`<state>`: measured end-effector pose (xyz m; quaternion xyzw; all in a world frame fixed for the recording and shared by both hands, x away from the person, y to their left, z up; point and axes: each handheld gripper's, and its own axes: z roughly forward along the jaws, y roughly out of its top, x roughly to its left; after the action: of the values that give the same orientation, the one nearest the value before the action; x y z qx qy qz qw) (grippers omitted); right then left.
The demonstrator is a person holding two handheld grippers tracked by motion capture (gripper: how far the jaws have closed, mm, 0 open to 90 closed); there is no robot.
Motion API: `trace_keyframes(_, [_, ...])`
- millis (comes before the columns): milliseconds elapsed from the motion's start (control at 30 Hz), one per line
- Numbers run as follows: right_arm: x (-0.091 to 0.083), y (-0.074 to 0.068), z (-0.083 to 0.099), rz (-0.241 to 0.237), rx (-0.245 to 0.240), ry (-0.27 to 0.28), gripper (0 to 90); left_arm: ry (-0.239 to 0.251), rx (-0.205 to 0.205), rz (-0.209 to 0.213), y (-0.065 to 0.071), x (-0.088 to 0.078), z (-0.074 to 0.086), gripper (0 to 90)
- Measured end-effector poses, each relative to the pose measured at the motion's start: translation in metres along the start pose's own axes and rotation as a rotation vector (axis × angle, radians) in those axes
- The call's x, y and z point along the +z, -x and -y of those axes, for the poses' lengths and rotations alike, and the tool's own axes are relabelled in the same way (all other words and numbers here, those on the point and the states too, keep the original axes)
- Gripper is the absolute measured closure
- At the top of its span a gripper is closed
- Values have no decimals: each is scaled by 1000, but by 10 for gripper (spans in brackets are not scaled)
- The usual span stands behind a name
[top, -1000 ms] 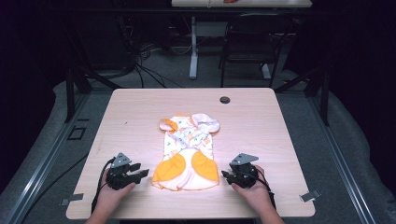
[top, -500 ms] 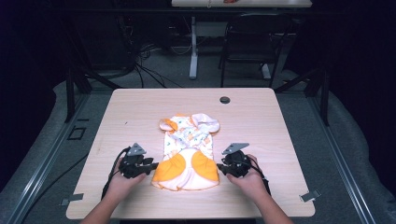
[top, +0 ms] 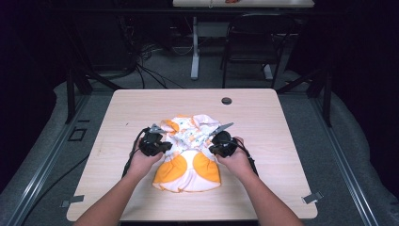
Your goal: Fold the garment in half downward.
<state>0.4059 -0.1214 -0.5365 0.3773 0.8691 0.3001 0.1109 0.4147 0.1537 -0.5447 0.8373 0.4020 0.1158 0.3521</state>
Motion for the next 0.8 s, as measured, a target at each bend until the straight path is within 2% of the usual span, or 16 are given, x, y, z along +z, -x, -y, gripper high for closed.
trace_keyframes(33, [7,2,-7,-1,30,10,899,-3,-8,7,0,4,-1,896])
trace_keyframes(200, [17,2,-16,1,31,-34,900,-45,5,-3,1,19,-1,899])
trace_keyframes(233, [21,0,-16,-4,49,-24,900,-51,7,1,1,21,0,900])
trace_keyframes(300, [25,-2,-19,-10,19,-59,900,-63,13,-3,2,25,2,900])
trace_keyframes(333, [30,-5,-18,-1,3,-76,900,-86,32,2,3,28,3,900])
trace_keyframes(400, [33,-6,-17,3,-16,-96,900,-83,40,2,4,29,5,900])
trace_keyframes(567, [38,-7,-11,-14,-5,-99,900,-83,33,11,3,28,6,900])
trace_keyframes(600, [37,-7,-10,-23,11,-97,900,-84,36,15,2,28,6,900])
trace_keyframes(700, [35,-8,-8,-29,-20,-119,900,-90,43,24,3,26,7,900])
trace_keyframes(733, [34,-9,-8,-36,-27,-127,900,-95,57,33,4,24,9,900])
trace_keyframes(800, [33,-9,-7,-38,-34,-125,900,-95,57,31,6,24,9,900])
